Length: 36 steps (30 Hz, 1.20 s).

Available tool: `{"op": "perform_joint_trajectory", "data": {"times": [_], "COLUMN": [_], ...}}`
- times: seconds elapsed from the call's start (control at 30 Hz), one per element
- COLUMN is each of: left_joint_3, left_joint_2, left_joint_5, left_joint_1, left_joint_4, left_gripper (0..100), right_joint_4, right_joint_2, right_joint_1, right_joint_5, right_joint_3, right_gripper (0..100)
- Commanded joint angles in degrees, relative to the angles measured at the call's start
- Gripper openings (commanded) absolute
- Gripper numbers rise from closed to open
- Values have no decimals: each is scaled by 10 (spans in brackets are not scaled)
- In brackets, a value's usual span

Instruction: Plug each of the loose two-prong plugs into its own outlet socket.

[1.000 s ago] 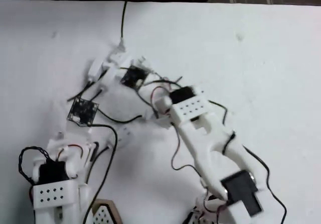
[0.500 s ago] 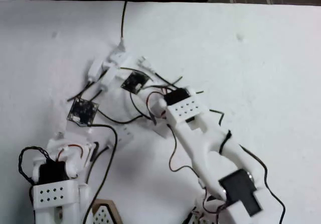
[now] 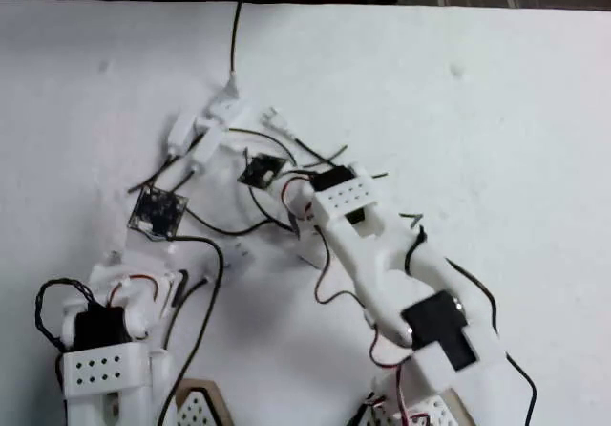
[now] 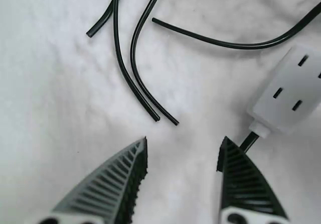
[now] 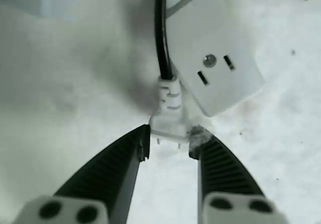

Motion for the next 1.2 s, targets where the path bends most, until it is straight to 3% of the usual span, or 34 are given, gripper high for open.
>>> {"op": "perform_joint_trajectory", "data": {"times": [0.0, 0.63, 0.93, 1.17], "left_joint_3": [-3, -3, -3, -3], "left_joint_2": [-7, -7, -7, -7], "left_joint_5": [2, 2, 2, 2], "left_joint_1": [-6, -6, -6, -6], "left_joint_4": [2, 2, 2, 2], "left_gripper": [234, 234, 234, 234], "right_joint_4": [0, 7, 131, 87], "right_joint_2": [23, 76, 80, 87], "right_joint_1": [6, -29, -4, -7], "right_joint_5": [6, 2, 2, 2], "right_joint_3": [-42, -93, -187, -185], "right_gripper": [118, 78, 170, 131]}}
